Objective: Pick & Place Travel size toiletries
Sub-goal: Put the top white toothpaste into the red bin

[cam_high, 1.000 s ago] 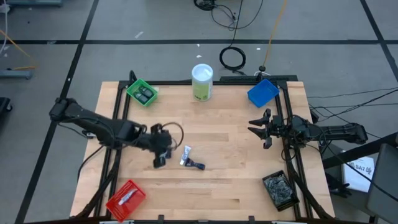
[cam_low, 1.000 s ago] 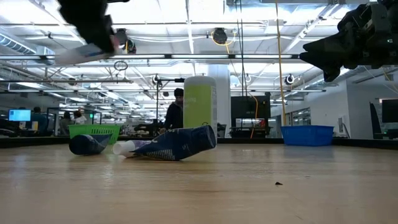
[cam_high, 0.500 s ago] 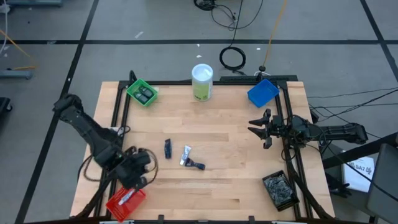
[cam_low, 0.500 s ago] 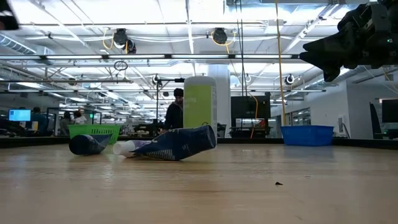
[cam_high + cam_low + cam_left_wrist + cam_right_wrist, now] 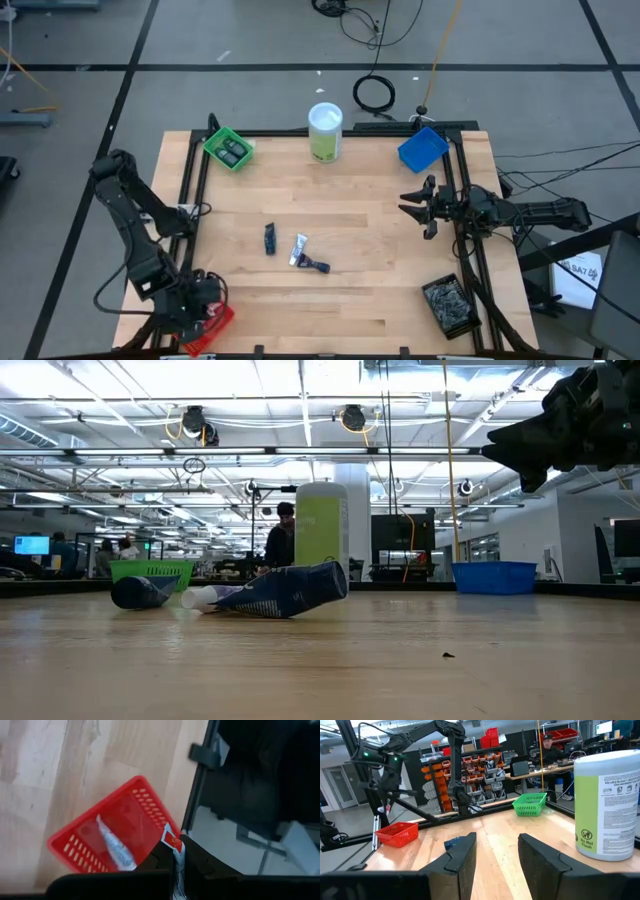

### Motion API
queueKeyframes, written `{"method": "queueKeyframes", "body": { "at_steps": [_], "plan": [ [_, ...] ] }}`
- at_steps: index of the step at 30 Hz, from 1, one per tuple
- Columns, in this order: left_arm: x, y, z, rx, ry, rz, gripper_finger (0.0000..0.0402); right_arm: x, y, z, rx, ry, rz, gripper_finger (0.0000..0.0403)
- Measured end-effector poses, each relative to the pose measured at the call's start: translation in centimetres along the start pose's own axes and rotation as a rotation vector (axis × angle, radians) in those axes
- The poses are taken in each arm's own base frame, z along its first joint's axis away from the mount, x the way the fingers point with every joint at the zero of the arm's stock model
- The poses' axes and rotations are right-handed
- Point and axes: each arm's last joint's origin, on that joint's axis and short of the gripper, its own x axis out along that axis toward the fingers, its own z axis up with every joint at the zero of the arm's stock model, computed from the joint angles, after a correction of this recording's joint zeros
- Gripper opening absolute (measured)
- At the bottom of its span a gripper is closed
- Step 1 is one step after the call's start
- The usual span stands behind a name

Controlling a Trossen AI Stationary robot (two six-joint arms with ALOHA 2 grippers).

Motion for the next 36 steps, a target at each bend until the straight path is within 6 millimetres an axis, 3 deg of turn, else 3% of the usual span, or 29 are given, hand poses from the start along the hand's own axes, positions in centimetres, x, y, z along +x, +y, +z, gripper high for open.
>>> {"method": "queueKeyframes", "body": {
  "at_steps": [5, 17, 36],
  "plan": [
    [0.4, -0.1, 0.1, -0.06, -0.055, 0.021, 0.0007, 0.0, 0.0, 0.0, -0.014, 0.003, -0.001, 0.0134],
    [4.8, -0.1, -0.5, -0.09, 0.148, 0.152, 0.002, 0.0, 0.0, 0.0, -0.015, 0.003, 0.0, 0.0134],
    [4.7, 0.5, 0.5, -0.205, 0.187, 0.184, 0.003, 0.0, 0.0, 0.0, -0.016, 0.004, 0.003, 0.0134]
  ]
}}
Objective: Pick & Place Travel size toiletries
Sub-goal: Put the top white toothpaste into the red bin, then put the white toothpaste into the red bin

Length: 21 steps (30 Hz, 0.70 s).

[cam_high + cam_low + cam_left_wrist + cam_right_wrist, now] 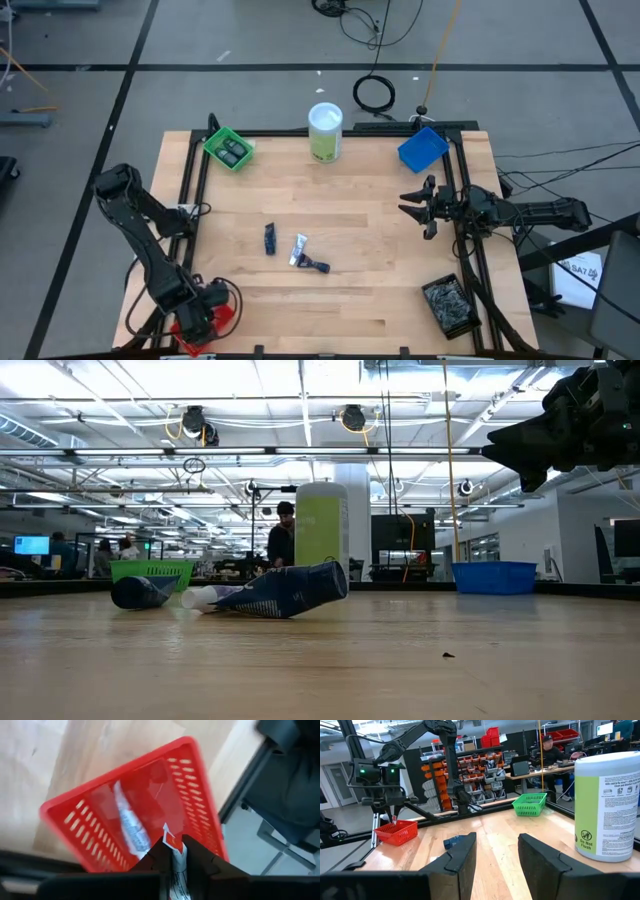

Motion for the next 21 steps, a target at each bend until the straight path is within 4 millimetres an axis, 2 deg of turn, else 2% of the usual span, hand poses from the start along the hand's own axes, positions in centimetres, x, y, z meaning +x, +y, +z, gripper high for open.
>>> {"method": "queueKeyframes", "body": {
  "at_steps": [4, 13, 17, 21],
  "plan": [
    [0.0, 0.5, 0.0, -0.052, 0.005, 0.05, 0.0071, 0.0, 0.0, 0.0, 0.0, 0.0, 0.0, 0.0134],
    [0.0, 0.5, 0.1, -0.035, 0.001, 0.052, 0.0176, 0.0, 0.0, 0.0, 0.0, 0.0, 0.0, 0.0134],
    [-0.2, 0.7, 1.5, 0.017, -0.018, 0.052, 0.0197, 0.0, 0.0, 0.0, 0.0, 0.0, 0.0, 0.0134],
    [-0.7, 1.4, 4.3, 0.07, -0.056, 0.063, 0.0197, 0.0, 0.0, 0.0, 0.0, 0.0, 0.0, 0.0134]
  ]
}}
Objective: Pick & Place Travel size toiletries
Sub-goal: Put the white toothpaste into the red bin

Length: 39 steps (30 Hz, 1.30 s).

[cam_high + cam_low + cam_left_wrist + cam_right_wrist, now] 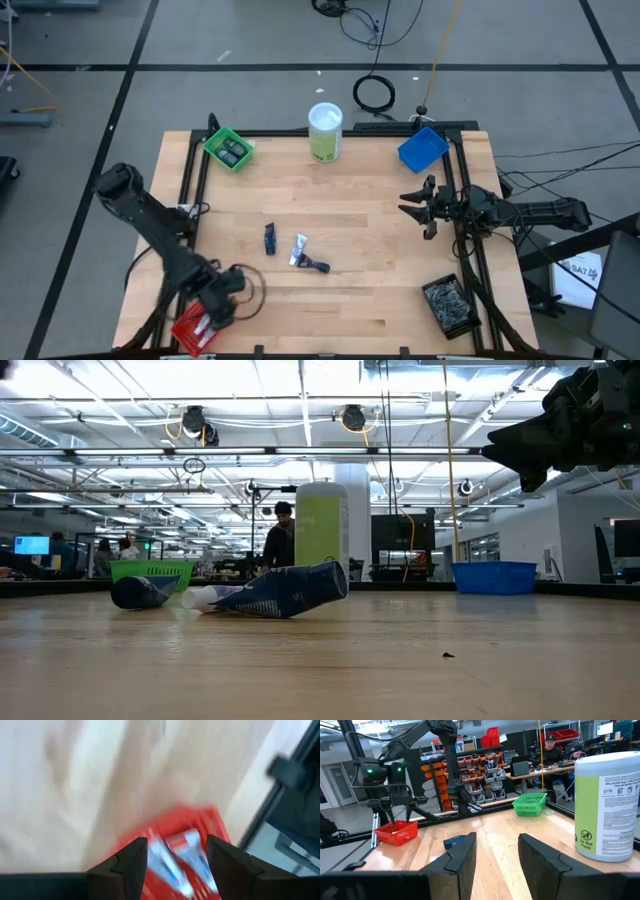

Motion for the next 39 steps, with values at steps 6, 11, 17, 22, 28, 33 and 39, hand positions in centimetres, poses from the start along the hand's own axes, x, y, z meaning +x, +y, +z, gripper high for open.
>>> {"method": "queueKeyframes", "body": {
  "at_steps": [6, 11, 17, 22, 28, 33, 39],
  "plan": [
    [-0.8, 2.5, 5.5, 0.066, -0.168, 0.069, 0.0178, 0.0, 0.0, 0.0, 0.0, 0.0, 0.0, 0.0134],
    [-1.7, 5.9, 10.5, -0.01, -0.29, 0.143, 0.0163, 0.0, 0.0, 0.0, 0.007, 0.001, 0.0, 0.0134],
    [0.5, 8.6, 16.0, -0.073, -0.257, 0.11, 0.0141, 0.0, 0.0, 0.0, 0.007, 0.002, -0.003, 0.0134],
    [2.5, 8.2, 18.8, -0.045, -0.185, 0.173, 0.012, 0.0, 0.0, 0.0, 0.007, 0.002, -0.004, 0.0134],
    [2.7, 6.7, 21.2, -0.007, -0.2, 0.166, 0.0112, 0.0, 0.0, -0.1, 0.006, 0.008, -0.005, 0.0134],
    [2.2, 6.3, 21.7, -0.066, -0.256, 0.186, 0.0117, 0.0, 0.0, -0.1, 0.006, 0.008, -0.005, 0.0134],
    [2.1, 6.3, 21.7, -0.164, -0.278, 0.186, 0.0105, 0.0, 0.0, -0.1, 0.006, 0.008, -0.005, 0.0134]
  ]
}}
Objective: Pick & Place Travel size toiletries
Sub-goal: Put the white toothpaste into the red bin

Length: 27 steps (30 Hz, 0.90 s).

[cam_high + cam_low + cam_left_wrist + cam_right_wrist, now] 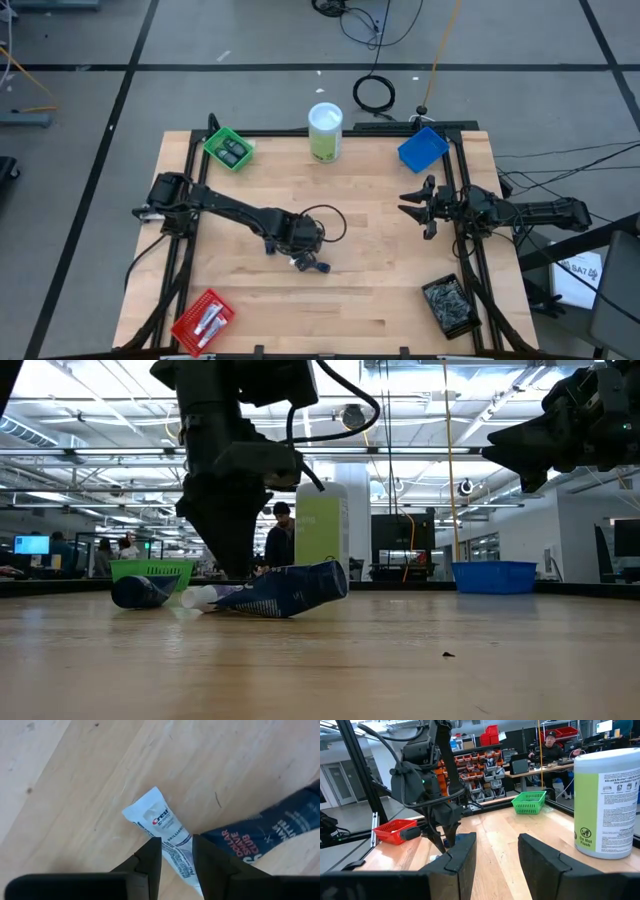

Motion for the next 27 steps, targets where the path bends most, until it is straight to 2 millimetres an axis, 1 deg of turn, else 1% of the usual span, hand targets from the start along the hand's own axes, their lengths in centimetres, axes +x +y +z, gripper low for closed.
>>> {"method": "queueKeyframes", "body": {
  "at_steps": [4, 10, 12, 14, 19, 21, 24, 27],
  "plan": [
    [0.0, -0.4, -0.2, -0.086, -0.019, -0.009, 0.0094, 0.0, 0.0, 0.0, 0.0, 0.0, 0.0, 0.0134],
    [0.7, -1.8, -1.0, -0.046, -0.031, -0.022, 0.01, 0.0, 0.0, 0.0, 0.0, 0.0, 0.0, 0.0134],
    [0.9, -2.0, -1.2, -0.028, -0.027, -0.02, 0.0114, 0.0, 0.0, 0.0, 0.001, 0.0, 0.0, 0.0134],
    [1.1, -2.0, -1.3, -0.028, -0.024, -0.012, 0.0136, 0.0, 0.0, 0.0, 0.008, -0.001, 0.0, 0.0134],
    [1.2, -1.4, -1.4, -0.079, -0.028, 0.063, 0.02, 0.0, 0.0, 0.0, 0.012, 0.0, 0.0, 0.0134],
    [1.2, -1.1, -1.4, -0.095, -0.02, 0.081, 0.0218, 0.0, 0.0, 0.0, 0.012, -0.001, 0.001, 0.0134],
    [1.2, -0.8, -1.3, -0.104, -0.016, 0.104, 0.0232, 0.0, 0.0, 0.0, 0.012, 0.0, 0.0, 0.0134],
    [1.3, -0.5, -1.2, -0.11, -0.026, 0.119, 0.0233, 0.0, 0.0, 0.0, 0.012, 0.0, 0.0, 0.0134]
  ]
}}
